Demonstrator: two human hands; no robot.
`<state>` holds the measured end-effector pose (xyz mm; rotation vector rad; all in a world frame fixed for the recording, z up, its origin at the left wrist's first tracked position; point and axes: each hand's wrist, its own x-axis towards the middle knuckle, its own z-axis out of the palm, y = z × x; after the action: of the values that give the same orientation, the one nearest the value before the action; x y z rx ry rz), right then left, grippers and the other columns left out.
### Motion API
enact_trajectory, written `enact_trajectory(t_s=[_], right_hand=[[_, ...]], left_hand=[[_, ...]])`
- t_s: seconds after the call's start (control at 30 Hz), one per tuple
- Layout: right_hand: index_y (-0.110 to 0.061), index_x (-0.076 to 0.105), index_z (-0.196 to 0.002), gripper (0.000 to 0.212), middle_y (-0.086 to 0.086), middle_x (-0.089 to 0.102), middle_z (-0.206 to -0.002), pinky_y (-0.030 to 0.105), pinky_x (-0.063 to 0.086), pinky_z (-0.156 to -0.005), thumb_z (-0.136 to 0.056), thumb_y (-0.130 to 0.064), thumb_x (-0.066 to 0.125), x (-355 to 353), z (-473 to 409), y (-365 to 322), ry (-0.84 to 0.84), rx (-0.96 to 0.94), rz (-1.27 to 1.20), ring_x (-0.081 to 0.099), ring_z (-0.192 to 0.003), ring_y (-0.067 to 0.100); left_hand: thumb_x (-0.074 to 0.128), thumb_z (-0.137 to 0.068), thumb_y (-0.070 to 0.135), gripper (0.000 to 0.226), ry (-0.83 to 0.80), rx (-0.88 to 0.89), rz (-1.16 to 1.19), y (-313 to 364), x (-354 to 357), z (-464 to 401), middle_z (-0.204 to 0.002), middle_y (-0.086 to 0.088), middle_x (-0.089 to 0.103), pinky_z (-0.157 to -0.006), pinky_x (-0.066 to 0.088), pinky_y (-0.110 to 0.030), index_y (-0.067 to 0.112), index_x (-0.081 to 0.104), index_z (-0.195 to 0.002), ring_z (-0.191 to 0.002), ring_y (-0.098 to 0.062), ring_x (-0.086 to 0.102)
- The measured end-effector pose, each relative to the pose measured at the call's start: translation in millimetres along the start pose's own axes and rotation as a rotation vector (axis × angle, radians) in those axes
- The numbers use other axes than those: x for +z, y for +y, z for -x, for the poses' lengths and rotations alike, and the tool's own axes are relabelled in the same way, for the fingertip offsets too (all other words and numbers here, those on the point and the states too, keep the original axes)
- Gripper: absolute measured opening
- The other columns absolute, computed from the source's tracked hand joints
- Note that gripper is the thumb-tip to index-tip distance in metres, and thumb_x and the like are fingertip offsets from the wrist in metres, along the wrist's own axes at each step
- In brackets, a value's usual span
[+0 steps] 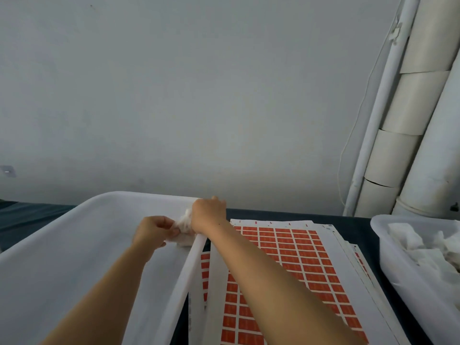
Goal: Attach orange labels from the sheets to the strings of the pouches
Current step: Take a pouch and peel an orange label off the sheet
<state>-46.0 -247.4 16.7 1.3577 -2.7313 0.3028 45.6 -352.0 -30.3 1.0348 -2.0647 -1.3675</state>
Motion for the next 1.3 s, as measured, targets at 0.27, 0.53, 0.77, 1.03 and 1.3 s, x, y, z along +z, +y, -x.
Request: enact_trajectory(t_s=[0.27,0.53,0.77,1.03,1.3], right_hand=[[-0.014,0.056,-0.118,0.034,0.01,0.048,-0.126,0.035,0.03,-0.093,-0.086,-0.023,0.057,10.9,-5.3,-2.8,-0.089,-0.016,0.221,0.036,-0.116,0.028],[-0.015,0.057,-0.12,0.041,0.012,0.042,-0.13,0.039,0.027,-0.097,-0.083,-0.032,0.061,7.6,-4.5,-4.7,-0.128,-0.044,0.2,0.031,-0.119,0.029],[-0.014,0.069,-0.109,0.027,0.008,0.059,-0.124,0.038,0.03,-0.102,-0.096,-0.023,0.047,-6.3,11.2,12.0,-0.097,-0.067,-0.462,0.045,-0.117,0.028],[-0.013,0.065,-0.097,0.014,0.008,0.067,-0.105,0.028,0.052,-0.072,-0.093,-0.017,0.053,-56.2,64.6,54.1,0.044,0.158,-1.128,0.062,-0.087,0.017],[-0.017,0.067,-0.092,0.021,0.0,0.063,-0.099,0.018,0.046,-0.064,-0.097,-0.015,0.046,-106.1,152.2,139.0,0.261,0.366,-1.091,0.057,-0.088,0.014]], left_hand=[[0.073,-0.078,0.007,0.014,0.037,-0.042,-0.115,-27.5,19.0,2.0,-0.068,-0.005,0.065,-0.068,0.045,-0.031,0.017,0.069,-0.069,-0.065,-0.022,0.055],[0.072,-0.074,-0.003,0.019,0.003,-0.107,-0.09,-10.3,16.4,0.6,-0.091,-0.016,0.066,-0.086,0.053,-0.042,0.007,0.064,-0.088,-0.087,-0.033,0.063],[0.065,-0.08,-0.007,0.023,0.094,-0.045,0.006,38.0,9.4,9.7,-0.093,-0.018,0.063,-0.087,0.054,-0.046,-0.005,0.063,-0.103,-0.084,-0.033,0.06],[0.063,-0.083,-0.002,0.015,-0.021,0.258,0.097,136.8,39.7,72.1,-0.089,-0.01,0.064,-0.071,0.053,-0.03,0.007,0.065,-0.096,-0.082,-0.022,0.061],[0.061,-0.089,0.006,0.01,-0.194,0.369,0.157,175.1,108.6,134.7,-0.094,-0.003,0.065,-0.061,0.047,-0.018,0.011,0.063,-0.097,-0.086,-0.016,0.061]])
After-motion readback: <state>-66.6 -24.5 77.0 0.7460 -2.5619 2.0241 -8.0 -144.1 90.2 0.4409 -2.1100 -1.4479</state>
